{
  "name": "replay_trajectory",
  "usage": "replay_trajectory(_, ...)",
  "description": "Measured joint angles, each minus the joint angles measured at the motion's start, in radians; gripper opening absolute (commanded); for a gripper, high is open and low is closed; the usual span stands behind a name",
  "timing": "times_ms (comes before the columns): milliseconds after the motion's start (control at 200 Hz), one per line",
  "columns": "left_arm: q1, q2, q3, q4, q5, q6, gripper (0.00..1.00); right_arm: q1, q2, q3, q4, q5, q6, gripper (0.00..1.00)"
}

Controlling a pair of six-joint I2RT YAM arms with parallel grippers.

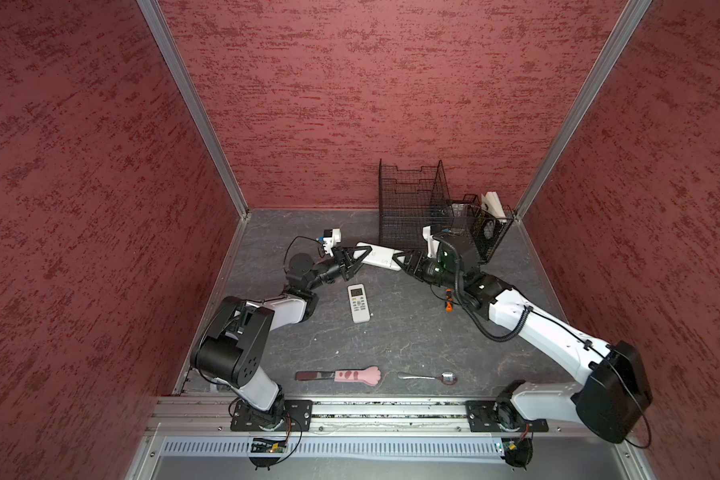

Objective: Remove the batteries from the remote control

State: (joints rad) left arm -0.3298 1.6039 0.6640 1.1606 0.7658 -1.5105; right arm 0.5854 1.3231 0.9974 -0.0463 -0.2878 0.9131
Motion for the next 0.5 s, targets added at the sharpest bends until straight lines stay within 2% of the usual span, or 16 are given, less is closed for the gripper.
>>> replay_trajectory(501, 0.006, 0.002, 0.0, 0.0, 0.015, 0.0, 0.0, -0.001, 0.001, 0.0, -0.006, -0.001, -0.001, 0.36)
